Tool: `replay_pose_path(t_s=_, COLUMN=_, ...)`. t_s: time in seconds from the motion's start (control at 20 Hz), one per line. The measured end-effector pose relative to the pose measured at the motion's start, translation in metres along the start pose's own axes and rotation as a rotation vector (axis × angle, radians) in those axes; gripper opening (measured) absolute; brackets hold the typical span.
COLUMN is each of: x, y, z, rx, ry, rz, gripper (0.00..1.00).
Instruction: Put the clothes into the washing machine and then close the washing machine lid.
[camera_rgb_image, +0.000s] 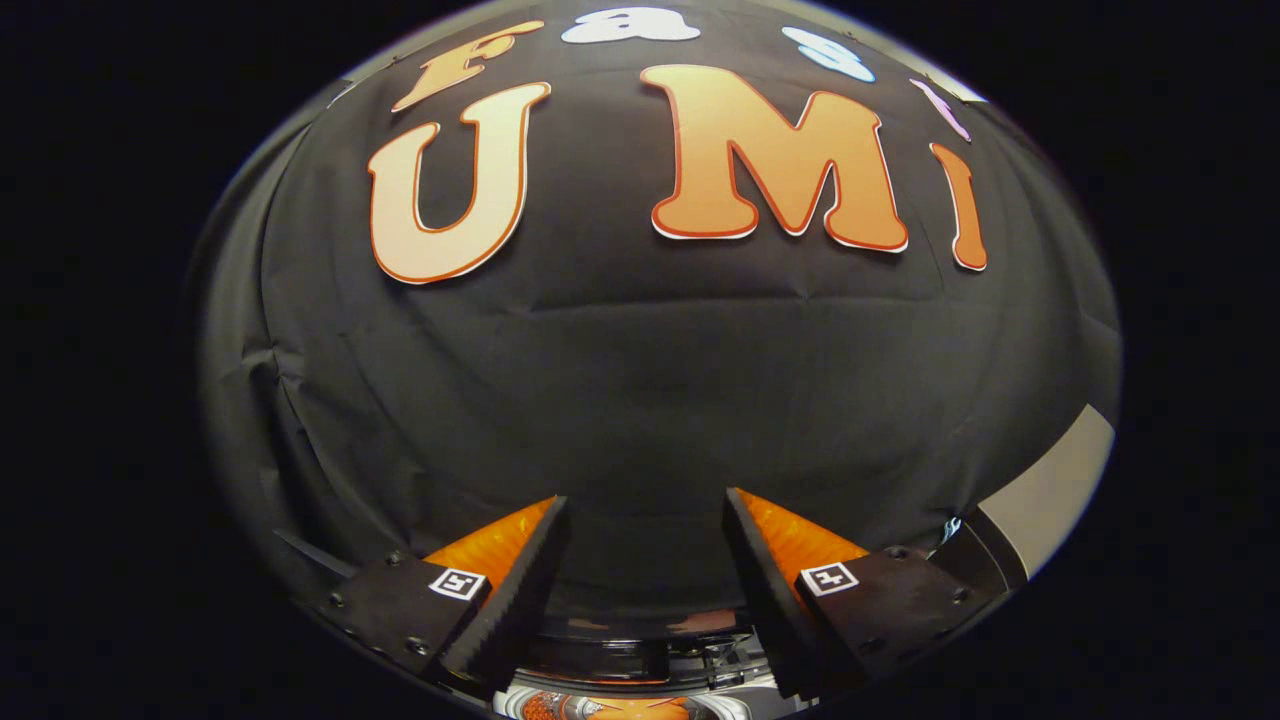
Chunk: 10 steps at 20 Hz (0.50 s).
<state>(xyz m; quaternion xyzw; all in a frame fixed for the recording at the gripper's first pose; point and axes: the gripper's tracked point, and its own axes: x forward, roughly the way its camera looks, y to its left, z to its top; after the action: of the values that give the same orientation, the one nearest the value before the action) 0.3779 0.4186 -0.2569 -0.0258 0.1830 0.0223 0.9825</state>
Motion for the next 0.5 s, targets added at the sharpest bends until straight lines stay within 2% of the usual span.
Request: replay_pose_path(t_s=0.5, x=-0.027, y=0.000, z=-0.001, rx=-0.001, ry=-0.094, rz=0.025, gripper=0.99)
